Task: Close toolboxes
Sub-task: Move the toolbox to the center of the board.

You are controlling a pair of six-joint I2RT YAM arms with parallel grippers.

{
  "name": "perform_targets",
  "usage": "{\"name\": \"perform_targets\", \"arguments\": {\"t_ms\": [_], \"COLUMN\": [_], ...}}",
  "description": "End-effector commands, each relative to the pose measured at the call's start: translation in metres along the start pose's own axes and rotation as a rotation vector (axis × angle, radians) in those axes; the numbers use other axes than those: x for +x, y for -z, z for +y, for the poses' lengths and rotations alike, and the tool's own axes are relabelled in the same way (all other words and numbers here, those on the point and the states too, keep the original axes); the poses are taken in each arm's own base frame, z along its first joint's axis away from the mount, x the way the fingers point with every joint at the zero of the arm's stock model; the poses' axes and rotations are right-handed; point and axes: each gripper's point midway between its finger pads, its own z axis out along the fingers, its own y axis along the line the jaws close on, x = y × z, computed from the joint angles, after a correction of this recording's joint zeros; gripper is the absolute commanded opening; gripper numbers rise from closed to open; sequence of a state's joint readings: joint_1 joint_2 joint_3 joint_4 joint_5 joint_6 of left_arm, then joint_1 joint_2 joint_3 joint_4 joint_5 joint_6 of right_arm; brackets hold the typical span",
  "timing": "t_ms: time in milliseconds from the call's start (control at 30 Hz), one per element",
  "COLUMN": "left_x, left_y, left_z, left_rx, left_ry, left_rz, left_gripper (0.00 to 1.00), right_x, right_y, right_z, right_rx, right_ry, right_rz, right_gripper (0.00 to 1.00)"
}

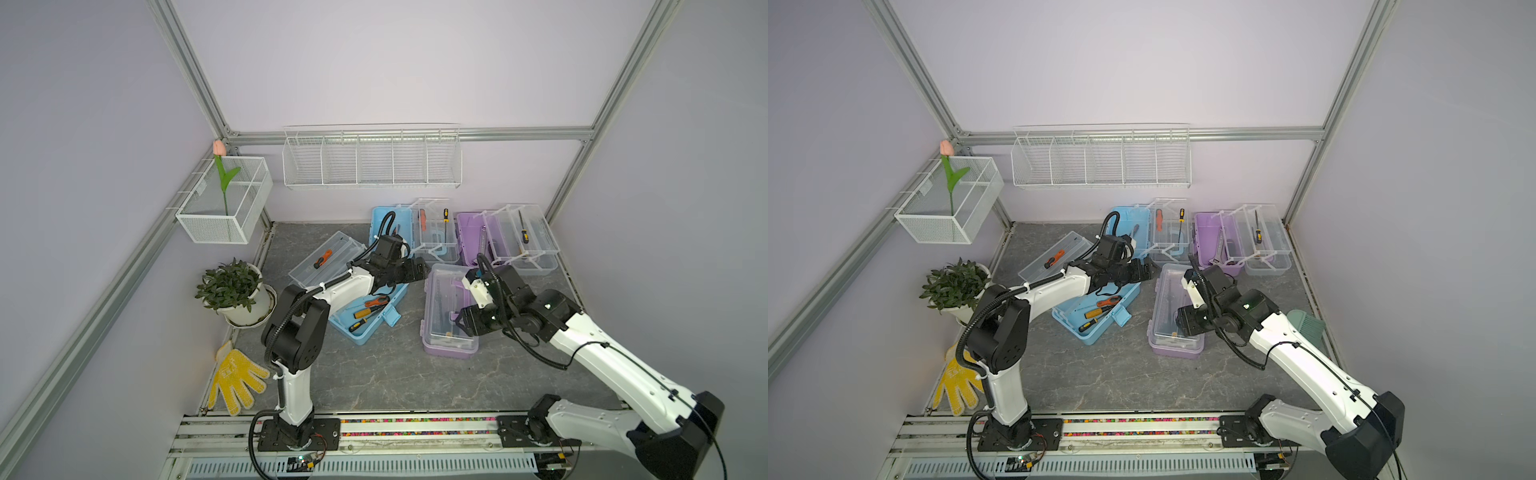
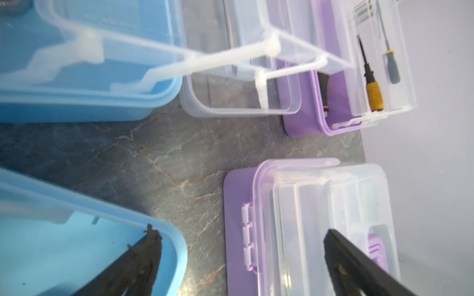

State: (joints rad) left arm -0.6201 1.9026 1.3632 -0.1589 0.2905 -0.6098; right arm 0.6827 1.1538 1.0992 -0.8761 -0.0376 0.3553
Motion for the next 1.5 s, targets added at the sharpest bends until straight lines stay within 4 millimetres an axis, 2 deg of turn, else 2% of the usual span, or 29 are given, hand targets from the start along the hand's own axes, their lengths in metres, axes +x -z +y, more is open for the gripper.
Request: {"name": "perform_targets", "arguments": {"t_ms": [0, 100, 233, 300, 467, 567, 633, 700, 833, 1000, 1167, 1333, 1400, 1467], "left_x": [-0.024, -0.020, -0.020, -0.025, -0.043, -0.052, -0.059, -0.066, -0.079, -0.100, -0.126, -0.144, -0.151, -0.154], "left_y": [0.025, 0.053, 0.101, 0.131, 0.199, 0.228, 0.239, 0.243, 0.241, 0.231, 0.215, 0.207, 0.209, 0.207], "left_z": [-0.024, -0.036, -0.038, -0.022, 0.046, 0.081, 0.104, 0.121, 0.150, 0.173, 0.193, 0.214, 0.226, 0.238], "left_rx": [0.041, 0.063, -0.004, -0.113, -0.340, -0.438, -0.476, -0.491, -0.541, -0.576, -0.593, -0.650, -0.685, -0.689], "left_ry": [-0.024, -0.057, -0.140, -0.171, -0.160, -0.129, -0.083, -0.050, -0.016, -0.003, -0.001, -0.034, -0.037, -0.027], "left_rz": [-0.081, -0.077, -0.092, -0.102, -0.151, -0.202, -0.227, -0.242, -0.244, -0.260, -0.240, -0.207, -0.204, -0.183], "left_gripper": [1.00, 1.00, 1.00, 1.00, 1.00, 1.00, 1.00, 1.00, 0.99, 1.00, 1.00, 1.00, 0.99, 1.00], "right_x": [-0.025, -0.040, -0.062, -0.071, -0.090, -0.098, -0.103, -0.104, -0.095, -0.075, -0.051, -0.040, -0.038, -0.040], "right_y": [-0.003, -0.011, -0.027, -0.038, -0.073, -0.095, -0.111, -0.125, -0.145, -0.149, -0.134, -0.113, -0.101, -0.088], "right_z": [0.024, 0.051, 0.070, 0.073, 0.083, 0.087, 0.089, 0.082, 0.058, 0.027, -0.012, -0.036, -0.037, -0.028], "right_rx": [-0.068, -0.127, -0.162, -0.157, -0.159, -0.147, -0.133, -0.082, 0.030, 0.125, 0.185, 0.186, 0.189, 0.150], "right_ry": [-0.019, 0.006, 0.002, 0.002, 0.000, 0.010, 0.020, 0.028, 0.026, 0.006, -0.038, -0.035, -0.023, -0.022], "right_rz": [-0.090, -0.107, -0.125, -0.112, -0.086, -0.057, -0.028, 0.006, 0.085, 0.149, 0.180, 0.164, 0.162, 0.138], "right_gripper": [0.59, 0.59, 0.58, 0.59, 0.60, 0.60, 0.60, 0.60, 0.60, 0.60, 0.60, 0.60, 0.61, 0.62]}}
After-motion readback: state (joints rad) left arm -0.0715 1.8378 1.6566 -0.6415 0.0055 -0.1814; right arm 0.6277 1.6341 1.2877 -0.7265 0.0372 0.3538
